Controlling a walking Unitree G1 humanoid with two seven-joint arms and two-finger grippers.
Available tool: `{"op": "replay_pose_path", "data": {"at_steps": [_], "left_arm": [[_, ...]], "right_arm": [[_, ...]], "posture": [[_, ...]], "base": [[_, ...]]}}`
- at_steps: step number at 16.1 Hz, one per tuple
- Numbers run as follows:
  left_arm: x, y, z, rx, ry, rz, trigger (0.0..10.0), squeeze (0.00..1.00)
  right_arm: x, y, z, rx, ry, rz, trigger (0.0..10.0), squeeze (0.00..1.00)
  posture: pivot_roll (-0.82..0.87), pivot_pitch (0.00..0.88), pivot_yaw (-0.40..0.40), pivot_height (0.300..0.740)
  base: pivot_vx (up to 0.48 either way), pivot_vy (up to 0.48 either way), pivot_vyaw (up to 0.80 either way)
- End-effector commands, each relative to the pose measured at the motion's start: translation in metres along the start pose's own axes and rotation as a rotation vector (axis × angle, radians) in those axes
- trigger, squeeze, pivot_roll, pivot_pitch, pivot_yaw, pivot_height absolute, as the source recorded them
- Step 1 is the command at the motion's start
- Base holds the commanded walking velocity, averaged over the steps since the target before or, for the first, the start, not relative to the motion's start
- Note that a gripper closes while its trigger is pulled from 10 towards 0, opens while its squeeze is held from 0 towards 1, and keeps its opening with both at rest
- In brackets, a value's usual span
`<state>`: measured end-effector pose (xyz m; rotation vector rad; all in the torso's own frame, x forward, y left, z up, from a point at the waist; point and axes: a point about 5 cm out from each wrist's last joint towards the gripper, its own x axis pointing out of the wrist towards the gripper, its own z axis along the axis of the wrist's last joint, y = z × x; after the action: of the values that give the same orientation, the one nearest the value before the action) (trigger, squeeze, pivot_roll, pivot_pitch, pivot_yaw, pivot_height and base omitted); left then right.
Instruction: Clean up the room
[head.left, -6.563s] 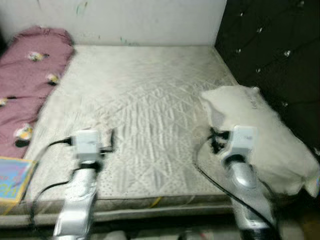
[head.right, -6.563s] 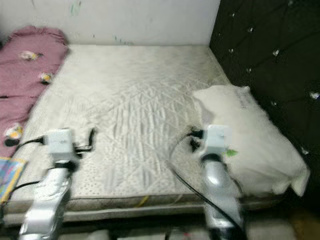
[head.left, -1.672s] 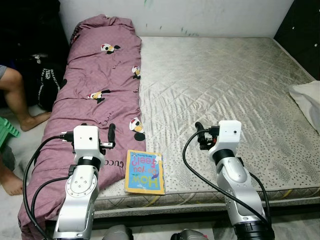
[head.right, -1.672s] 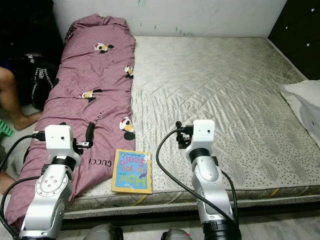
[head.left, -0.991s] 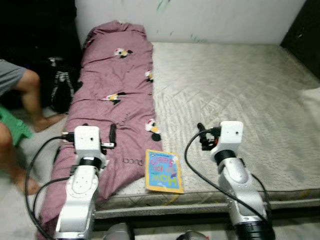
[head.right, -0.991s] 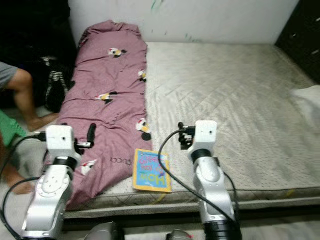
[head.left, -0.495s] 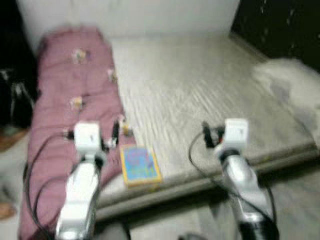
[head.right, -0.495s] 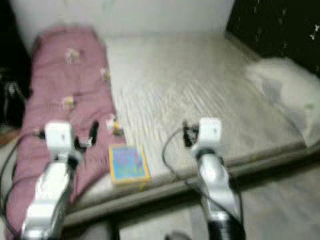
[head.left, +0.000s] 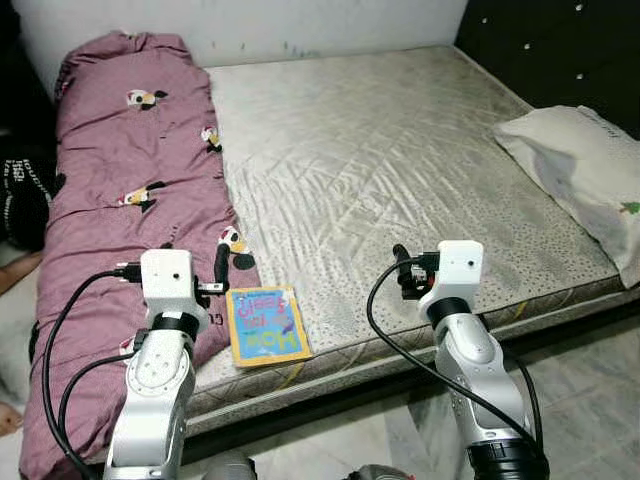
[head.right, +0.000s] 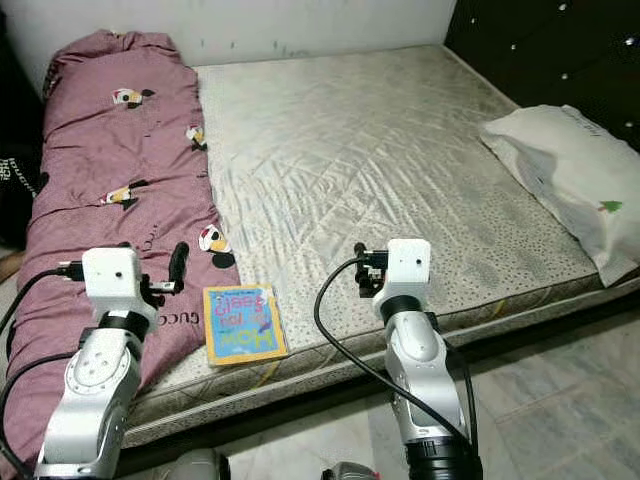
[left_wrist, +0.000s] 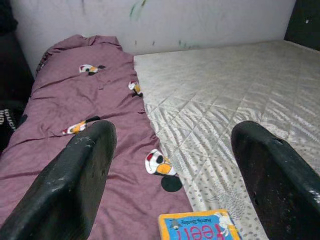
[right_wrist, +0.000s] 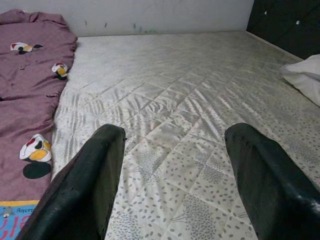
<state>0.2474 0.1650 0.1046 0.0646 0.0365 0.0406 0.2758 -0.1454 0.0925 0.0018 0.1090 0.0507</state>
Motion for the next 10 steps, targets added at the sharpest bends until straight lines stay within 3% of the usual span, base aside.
{"op": "replay_pose_path", "data": {"at_steps": [1,7,10], "left_arm": [[-0.0005,0.0028,0.0022,0.016,-0.006,0.023,10.0,0.00],[-0.0003,0.0012,0.0024,0.015,-0.015,0.020,10.0,0.00],[0.0010,0.0017,0.0024,0.022,-0.009,0.028,10.0,0.00]], "right_arm": [[0.0006,0.0024,0.0047,-0.016,-0.020,0.019,10.0,0.00],[0.0009,0.0040,0.0050,-0.011,-0.022,0.039,10.0,0.00],[0.0024,0.0044,0.0058,0.006,-0.026,0.045,10.0,0.00]], "posture": [[0.03,0.037,-0.029,0.740],[0.02,0.032,-0.033,0.740],[0.02,0.040,-0.033,0.740]], "base": [[0.000,0.000,0.80],[0.000,0.000,0.65],[0.000,0.000,0.00]]}}
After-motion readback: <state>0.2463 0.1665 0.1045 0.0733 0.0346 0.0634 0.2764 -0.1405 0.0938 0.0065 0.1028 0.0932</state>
